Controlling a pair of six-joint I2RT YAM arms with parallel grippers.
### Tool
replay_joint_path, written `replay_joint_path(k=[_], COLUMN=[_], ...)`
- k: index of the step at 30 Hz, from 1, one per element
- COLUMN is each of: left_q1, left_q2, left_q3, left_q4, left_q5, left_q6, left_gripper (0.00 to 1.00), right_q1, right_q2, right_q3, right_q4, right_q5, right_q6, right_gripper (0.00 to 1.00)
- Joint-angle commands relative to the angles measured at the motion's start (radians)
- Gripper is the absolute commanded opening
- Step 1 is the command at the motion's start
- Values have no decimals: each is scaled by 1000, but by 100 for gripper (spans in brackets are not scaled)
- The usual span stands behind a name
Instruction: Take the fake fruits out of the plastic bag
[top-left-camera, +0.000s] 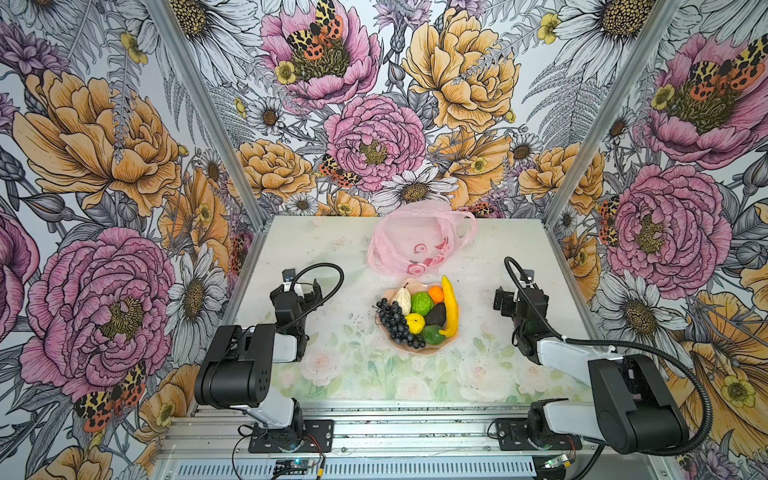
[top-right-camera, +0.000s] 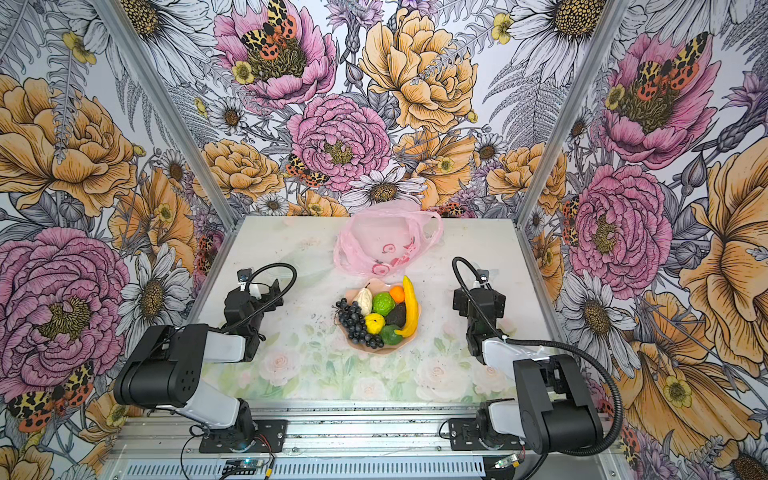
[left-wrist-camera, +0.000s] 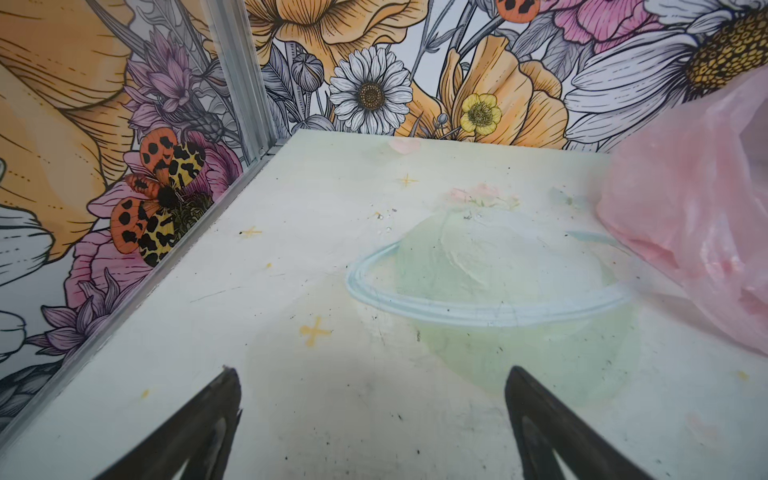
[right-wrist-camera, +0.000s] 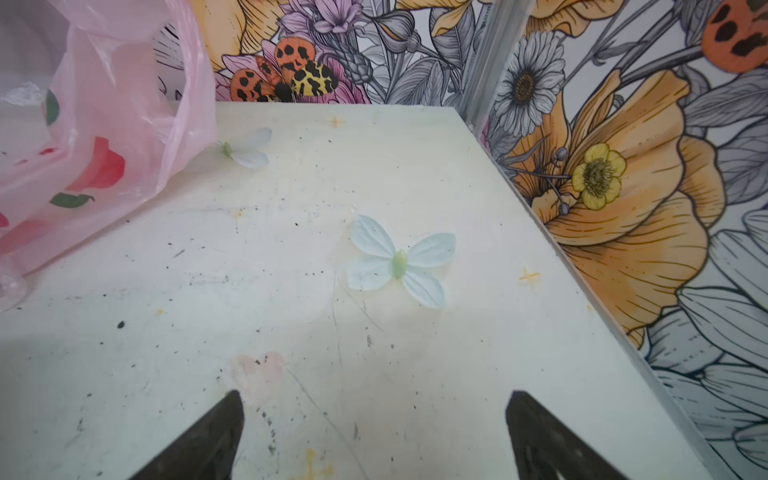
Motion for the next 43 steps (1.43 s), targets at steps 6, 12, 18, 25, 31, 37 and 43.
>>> replay_joint_path(k=[6, 12, 18, 25, 31, 37, 43], left_q1=[7, 7, 7, 5, 5, 5, 5], left_q2=[-6, -3, -3, -4, -4, -4, -4], left_q3=[29, 26, 26, 27, 26, 26, 26], left_q4=[36, 42, 43, 43, 44, 43, 44], left_q5=[32, 29, 29, 28, 28, 28, 27], left_q6=[-38, -38, -38, -37, -37, -38, -37], left_gripper=[99, 99, 99, 99, 99, 99, 98], right_q1=[-80, -88, -71, -72, -71, -81, -80], right_q2=[206, 205, 205, 206, 206, 209, 206], right_q3=[-8, 26, 1, 7, 16, 26, 16], right_q4=[414, 336, 387, 375, 362, 343, 359], right_q5=[-180, -119, 5, -26, -66, -83, -82], right_q6=[-42, -9, 13, 1, -14, -8, -9], right_gripper=[99, 99, 100, 99, 99, 99, 100])
